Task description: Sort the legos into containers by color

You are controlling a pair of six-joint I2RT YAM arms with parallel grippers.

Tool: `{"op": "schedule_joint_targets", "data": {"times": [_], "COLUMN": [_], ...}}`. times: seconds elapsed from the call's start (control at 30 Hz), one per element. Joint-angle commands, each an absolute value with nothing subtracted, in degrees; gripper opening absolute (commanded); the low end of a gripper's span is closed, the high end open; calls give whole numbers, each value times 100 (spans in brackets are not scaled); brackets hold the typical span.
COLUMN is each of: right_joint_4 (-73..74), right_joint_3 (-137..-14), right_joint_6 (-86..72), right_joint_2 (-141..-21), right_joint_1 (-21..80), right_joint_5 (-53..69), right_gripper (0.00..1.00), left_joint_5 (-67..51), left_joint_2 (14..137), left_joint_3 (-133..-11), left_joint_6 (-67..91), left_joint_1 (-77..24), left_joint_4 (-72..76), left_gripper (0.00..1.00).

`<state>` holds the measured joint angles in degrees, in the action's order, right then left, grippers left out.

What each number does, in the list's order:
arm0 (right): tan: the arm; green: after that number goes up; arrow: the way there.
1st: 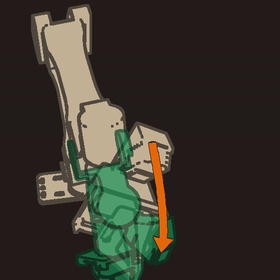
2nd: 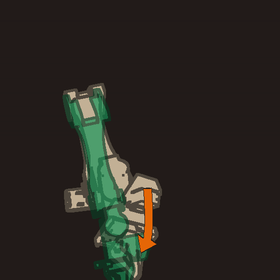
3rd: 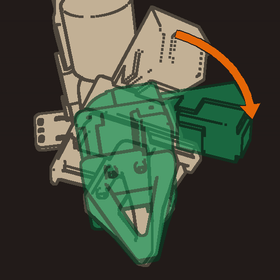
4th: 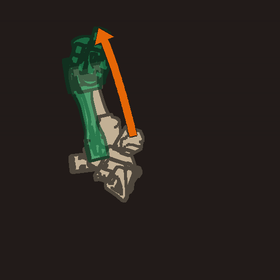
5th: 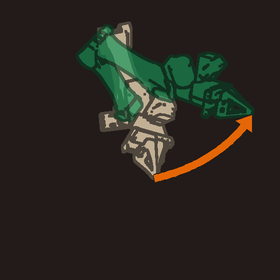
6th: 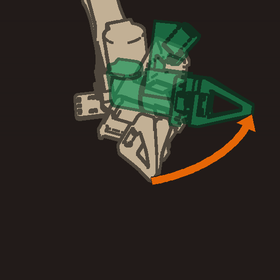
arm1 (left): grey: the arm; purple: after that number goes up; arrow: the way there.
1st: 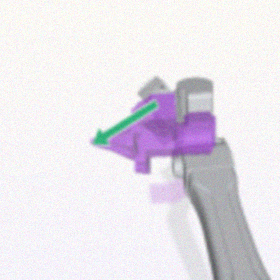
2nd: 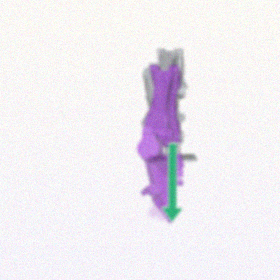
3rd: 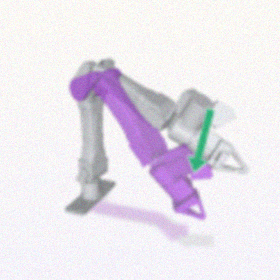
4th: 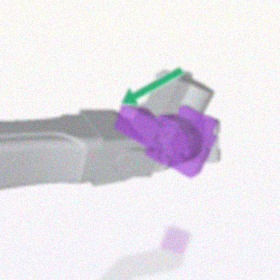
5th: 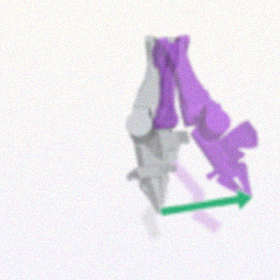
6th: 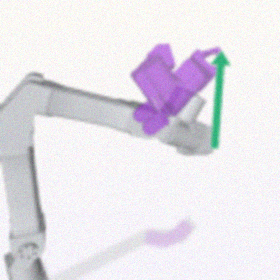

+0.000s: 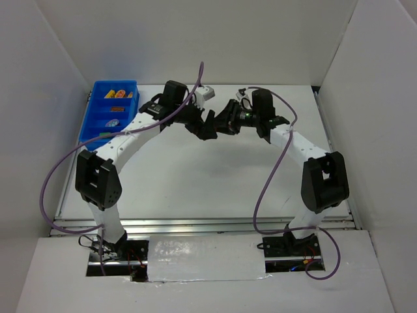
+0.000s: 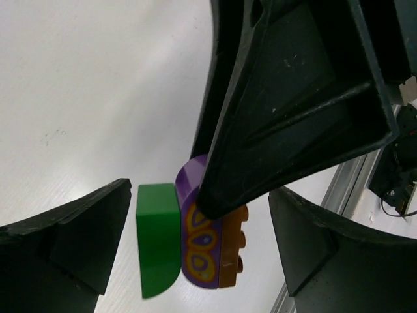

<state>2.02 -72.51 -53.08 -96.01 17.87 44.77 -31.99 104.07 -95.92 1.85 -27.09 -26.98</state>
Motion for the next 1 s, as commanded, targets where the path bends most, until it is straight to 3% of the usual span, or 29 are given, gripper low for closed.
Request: {"op": "schedule_joint_targets", "data": {"times": [0.0, 0.3, 0.5, 0.63, 0.8, 0.97], "right_joint_4": [-571, -483, -553, -1351, -2300, -3838], "right_joint_3": [-7295, -7137, -7031, -7066, -7163, -7207], "right_joint_6": [-5020, -4202, -3683, -3700, -4486, -5535], "right_joint_2": [-9598, -9448, -9299, -9316, -9421, -9632], "right_joint_1": [1749, 1292, 942, 818, 844, 1010], "right_joint_5": [4992, 4887, 5193, 6562, 7312, 7602], "right_gripper": [0, 0, 0, 0, 0, 0], "left_joint_5": [-3515, -3418, -5444, -6439, -6987, -6944], "left_joint_2": [10371, 9976, 9940, 9967, 10002, 9818], "left_joint_3": [-9791, -9615, -9695, -9126, -8640, -8446], "left_joint_6": [228, 1035, 2565, 4422, 6115, 5724], "left_joint_1": [-2760, -2348, -1671, -1486, -1477, -1555], "left_joint_4": [-2522, -2233, -751, 1120, 3397, 2973], "left_gripper": [100, 100, 99, 100, 100, 100]}}
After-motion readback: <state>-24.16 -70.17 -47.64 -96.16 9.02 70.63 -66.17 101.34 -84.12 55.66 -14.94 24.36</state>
